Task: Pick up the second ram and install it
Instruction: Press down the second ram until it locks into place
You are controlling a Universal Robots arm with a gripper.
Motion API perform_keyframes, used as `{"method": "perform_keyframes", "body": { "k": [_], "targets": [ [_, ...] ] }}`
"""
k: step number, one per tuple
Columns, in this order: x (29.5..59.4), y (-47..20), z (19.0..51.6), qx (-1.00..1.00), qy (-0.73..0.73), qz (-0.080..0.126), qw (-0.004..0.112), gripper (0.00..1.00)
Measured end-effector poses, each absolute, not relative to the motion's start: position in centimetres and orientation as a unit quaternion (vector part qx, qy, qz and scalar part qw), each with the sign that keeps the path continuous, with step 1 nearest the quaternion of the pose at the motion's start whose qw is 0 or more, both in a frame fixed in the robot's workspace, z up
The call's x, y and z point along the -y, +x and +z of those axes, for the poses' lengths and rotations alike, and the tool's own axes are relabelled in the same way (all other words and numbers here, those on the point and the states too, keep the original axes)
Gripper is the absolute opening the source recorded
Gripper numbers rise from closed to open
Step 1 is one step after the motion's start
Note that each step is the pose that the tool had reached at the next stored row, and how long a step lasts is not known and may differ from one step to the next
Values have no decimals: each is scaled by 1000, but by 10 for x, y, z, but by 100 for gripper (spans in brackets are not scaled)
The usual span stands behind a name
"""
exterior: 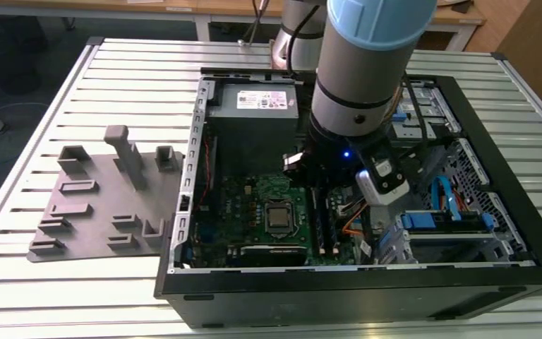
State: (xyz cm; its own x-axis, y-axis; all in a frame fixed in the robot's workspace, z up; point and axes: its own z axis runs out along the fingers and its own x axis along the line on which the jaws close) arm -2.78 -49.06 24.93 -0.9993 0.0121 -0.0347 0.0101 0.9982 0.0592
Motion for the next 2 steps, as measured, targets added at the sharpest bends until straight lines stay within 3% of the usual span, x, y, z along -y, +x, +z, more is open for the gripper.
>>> {"method": "perform_keyframes", "body": {
  "k": [2],
  "targets": [
    [491,-28,249,-999,6,30,18,7]
  ]
}}
